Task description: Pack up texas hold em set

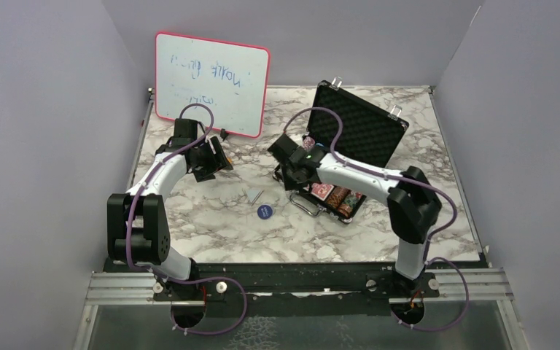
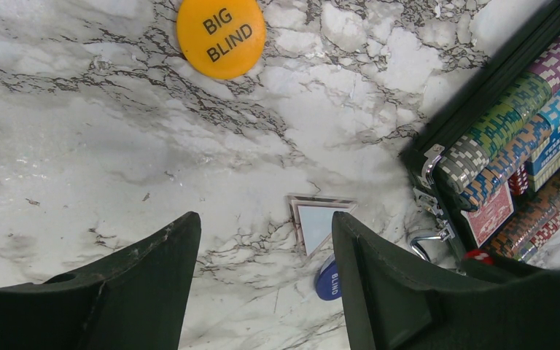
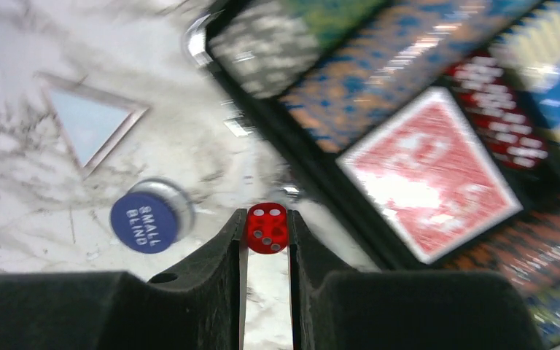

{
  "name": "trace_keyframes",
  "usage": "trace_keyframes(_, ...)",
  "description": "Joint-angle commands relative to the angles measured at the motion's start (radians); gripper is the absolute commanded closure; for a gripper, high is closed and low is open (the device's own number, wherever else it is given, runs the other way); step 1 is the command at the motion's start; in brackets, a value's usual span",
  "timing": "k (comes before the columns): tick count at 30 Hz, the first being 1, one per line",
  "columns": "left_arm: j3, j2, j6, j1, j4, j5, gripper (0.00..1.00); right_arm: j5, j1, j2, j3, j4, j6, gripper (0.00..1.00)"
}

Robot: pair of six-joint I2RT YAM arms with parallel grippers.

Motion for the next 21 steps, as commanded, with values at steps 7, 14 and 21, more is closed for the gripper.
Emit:
trace_keyframes(7, -0.001, -0.010, 0.006, -0.003, 0.005, -0.003, 0.31, 0.153, -0.261, -0.227, -0.202, -0.001, 0.218, 0.78)
trace_keyframes(14, -0.007, -0.014, 0.007, -0.004, 0.005, -0.004, 0.31, 0.107, -0.336, -0.195, -0.218, -0.013, 0.221, 0.78)
trace_keyframes(21, -0.001, -0.016, 0.008, -0.004, 0.004, -0.004, 0.31, 0.101, -0.347, -0.138, -0.193, -0.034, 0.253, 0.79)
